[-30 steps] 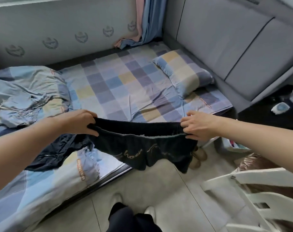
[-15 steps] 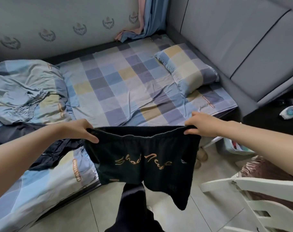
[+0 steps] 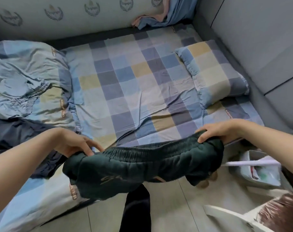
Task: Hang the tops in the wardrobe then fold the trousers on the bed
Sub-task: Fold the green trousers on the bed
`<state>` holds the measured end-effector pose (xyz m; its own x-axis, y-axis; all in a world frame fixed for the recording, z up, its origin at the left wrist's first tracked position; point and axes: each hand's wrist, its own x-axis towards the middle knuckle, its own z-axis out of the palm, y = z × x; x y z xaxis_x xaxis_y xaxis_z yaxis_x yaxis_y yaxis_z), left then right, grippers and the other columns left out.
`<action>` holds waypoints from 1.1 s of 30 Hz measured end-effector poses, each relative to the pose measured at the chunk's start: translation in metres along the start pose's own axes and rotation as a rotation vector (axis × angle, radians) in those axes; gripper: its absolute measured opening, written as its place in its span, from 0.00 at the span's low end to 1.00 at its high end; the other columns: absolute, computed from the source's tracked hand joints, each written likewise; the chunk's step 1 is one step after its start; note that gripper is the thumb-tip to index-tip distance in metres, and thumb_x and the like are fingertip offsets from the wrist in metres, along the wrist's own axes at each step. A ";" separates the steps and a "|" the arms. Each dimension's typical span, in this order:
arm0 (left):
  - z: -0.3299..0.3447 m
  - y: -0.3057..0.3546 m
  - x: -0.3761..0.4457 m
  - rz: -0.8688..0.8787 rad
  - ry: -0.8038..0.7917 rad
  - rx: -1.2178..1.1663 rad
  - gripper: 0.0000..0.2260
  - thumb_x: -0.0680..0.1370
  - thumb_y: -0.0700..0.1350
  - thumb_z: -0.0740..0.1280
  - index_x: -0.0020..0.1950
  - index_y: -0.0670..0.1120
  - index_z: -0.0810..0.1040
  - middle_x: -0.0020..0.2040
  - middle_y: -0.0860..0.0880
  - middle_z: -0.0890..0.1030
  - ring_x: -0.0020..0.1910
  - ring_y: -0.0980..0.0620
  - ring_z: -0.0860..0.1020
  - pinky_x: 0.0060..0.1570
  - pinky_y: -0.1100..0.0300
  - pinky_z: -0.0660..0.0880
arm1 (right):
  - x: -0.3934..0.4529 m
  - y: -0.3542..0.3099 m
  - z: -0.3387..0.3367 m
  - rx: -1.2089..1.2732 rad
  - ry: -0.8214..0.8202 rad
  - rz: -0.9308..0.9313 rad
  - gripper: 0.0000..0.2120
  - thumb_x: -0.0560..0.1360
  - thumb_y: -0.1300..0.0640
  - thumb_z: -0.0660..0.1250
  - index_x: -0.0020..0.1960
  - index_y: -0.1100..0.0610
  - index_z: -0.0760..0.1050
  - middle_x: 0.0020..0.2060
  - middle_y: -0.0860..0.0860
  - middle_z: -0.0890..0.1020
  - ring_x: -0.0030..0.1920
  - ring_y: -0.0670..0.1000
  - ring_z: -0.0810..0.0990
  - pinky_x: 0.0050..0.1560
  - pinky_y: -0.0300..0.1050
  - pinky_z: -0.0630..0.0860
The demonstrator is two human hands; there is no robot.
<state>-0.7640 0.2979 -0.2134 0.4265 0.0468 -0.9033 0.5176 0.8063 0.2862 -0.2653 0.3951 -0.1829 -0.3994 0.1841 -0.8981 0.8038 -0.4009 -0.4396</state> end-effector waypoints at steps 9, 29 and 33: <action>-0.224 0.124 0.114 0.545 0.892 -0.309 0.24 0.75 0.39 0.72 0.71 0.48 0.72 0.53 0.47 0.82 0.49 0.49 0.81 0.47 0.61 0.77 | 0.209 -0.120 -0.188 0.277 0.921 -0.270 0.26 0.74 0.50 0.70 0.69 0.56 0.67 0.57 0.57 0.79 0.53 0.55 0.80 0.55 0.52 0.77; -0.143 -0.100 0.437 -0.159 1.246 -0.502 0.13 0.74 0.31 0.64 0.57 0.34 0.78 0.54 0.35 0.81 0.54 0.37 0.79 0.52 0.50 0.74 | 0.474 0.066 0.010 0.546 0.277 0.232 0.12 0.78 0.66 0.57 0.38 0.56 0.68 0.30 0.53 0.71 0.28 0.48 0.69 0.28 0.37 0.65; -0.136 -0.115 0.448 -0.098 1.245 -0.589 0.17 0.76 0.33 0.63 0.64 0.36 0.73 0.60 0.38 0.79 0.57 0.39 0.78 0.57 0.49 0.74 | 0.494 0.080 0.061 0.503 0.138 0.286 0.12 0.78 0.63 0.59 0.36 0.55 0.68 0.32 0.50 0.69 0.32 0.47 0.68 0.31 0.37 0.66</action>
<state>-0.7328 0.3062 -0.6945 -0.6923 0.2151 -0.6888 -0.0140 0.9504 0.3109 -0.4251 0.3996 -0.6606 -0.1098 0.1079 -0.9881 0.5499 -0.8215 -0.1508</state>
